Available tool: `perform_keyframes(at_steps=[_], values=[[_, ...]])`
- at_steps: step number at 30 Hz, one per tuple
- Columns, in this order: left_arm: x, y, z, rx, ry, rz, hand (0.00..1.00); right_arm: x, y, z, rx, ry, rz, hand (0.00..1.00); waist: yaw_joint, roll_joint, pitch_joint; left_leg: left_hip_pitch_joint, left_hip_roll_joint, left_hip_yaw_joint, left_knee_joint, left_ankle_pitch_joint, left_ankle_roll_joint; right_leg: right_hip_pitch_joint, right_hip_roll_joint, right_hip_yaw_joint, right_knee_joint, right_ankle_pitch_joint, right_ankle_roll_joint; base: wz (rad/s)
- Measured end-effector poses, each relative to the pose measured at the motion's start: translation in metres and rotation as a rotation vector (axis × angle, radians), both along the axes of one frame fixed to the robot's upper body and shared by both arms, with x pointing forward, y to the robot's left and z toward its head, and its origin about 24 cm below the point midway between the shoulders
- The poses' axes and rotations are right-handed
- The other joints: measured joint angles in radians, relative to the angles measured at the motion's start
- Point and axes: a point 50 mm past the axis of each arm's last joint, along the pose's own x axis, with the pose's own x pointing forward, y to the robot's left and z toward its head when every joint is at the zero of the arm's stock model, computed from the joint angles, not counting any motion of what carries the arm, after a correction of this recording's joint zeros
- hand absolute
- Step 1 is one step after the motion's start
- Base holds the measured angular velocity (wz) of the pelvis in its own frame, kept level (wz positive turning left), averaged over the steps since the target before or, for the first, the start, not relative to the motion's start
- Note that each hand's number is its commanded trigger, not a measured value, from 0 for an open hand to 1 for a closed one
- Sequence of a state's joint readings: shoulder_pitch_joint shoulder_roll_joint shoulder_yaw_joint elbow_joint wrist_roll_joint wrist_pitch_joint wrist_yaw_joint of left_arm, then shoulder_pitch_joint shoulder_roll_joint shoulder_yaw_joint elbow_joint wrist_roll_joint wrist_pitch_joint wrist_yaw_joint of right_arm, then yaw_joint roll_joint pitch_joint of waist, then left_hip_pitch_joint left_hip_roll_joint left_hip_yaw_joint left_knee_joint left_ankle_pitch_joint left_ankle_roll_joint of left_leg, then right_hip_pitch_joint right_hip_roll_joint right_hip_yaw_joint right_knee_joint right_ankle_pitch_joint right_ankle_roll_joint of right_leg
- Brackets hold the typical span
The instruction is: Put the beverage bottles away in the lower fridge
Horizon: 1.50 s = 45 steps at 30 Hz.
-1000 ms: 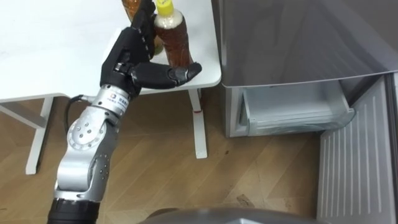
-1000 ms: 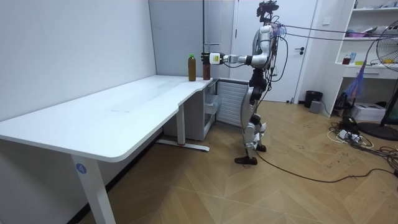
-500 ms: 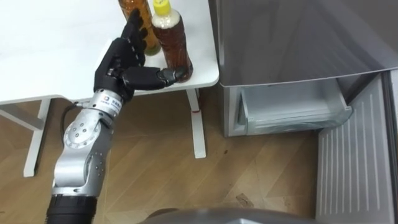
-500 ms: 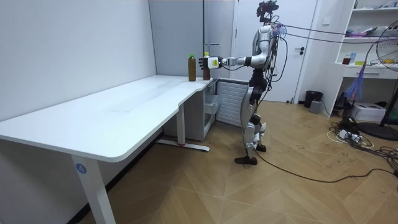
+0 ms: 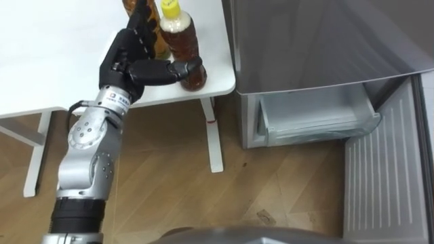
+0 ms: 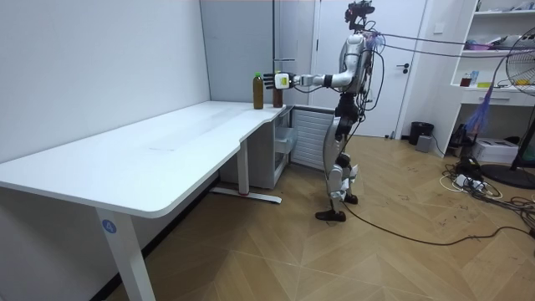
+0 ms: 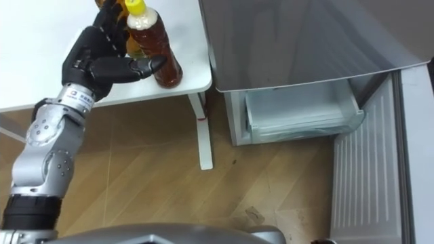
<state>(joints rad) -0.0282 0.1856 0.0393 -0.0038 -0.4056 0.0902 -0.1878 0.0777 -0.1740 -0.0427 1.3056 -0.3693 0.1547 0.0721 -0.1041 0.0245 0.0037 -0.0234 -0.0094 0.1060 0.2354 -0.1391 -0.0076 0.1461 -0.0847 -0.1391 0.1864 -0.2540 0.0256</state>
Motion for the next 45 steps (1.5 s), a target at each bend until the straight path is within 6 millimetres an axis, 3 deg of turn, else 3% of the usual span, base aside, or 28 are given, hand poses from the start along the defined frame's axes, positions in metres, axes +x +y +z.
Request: perform_keyframes(at_steps=[10,32,33,35,36,45], values=[[0.001,0.007,0.004,-0.040,0.000,-0.035,0.00,-0.005,-0.004,0.001,-0.001,0.002,-0.034,0.00,-0.007,0.012,0.0031,-0.001,0.002,0.001,0.000,0.000,0.000,-0.001,0.000,-0.001,-0.001,0.000,0.001,0.00],[0.000,0.010,-0.002,-0.045,0.040,-0.113,0.00,0.000,-0.006,0.002,-0.020,-0.011,-0.032,0.00,-0.029,0.009,0.0053,-0.002,0.003,0.004,0.003,0.000,0.000,-0.007,0.000,0.005,0.000,-0.001,0.001,0.00],[0.000,0.010,-0.002,-0.045,0.042,-0.114,0.04,0.001,-0.006,0.002,-0.020,-0.011,-0.031,0.00,-0.029,0.009,0.0054,-0.003,0.003,0.004,0.003,0.000,0.000,-0.008,0.000,0.005,0.000,-0.001,0.001,0.00],[0.000,0.010,-0.003,-0.043,0.043,-0.123,0.93,0.003,-0.007,0.003,-0.024,-0.013,-0.030,0.00,-0.029,0.010,0.0048,-0.010,0.003,0.005,0.004,0.000,0.000,-0.014,0.001,0.005,0.001,-0.001,0.001,0.00],[0.000,0.010,-0.002,-0.043,0.042,-0.126,1.00,0.003,-0.007,0.003,-0.025,-0.014,-0.030,0.00,-0.029,0.010,0.0043,-0.012,0.003,0.005,0.004,0.000,0.000,-0.018,0.001,0.006,0.002,-0.001,0.001,0.00],[0.002,0.009,-0.003,-0.041,0.045,-0.135,1.00,0.005,-0.009,0.004,-0.028,-0.025,-0.024,0.00,-0.029,0.008,0.0057,-0.018,0.003,0.006,0.006,0.000,0.000,-0.019,0.001,0.002,0.007,0.000,0.001,0.00]])
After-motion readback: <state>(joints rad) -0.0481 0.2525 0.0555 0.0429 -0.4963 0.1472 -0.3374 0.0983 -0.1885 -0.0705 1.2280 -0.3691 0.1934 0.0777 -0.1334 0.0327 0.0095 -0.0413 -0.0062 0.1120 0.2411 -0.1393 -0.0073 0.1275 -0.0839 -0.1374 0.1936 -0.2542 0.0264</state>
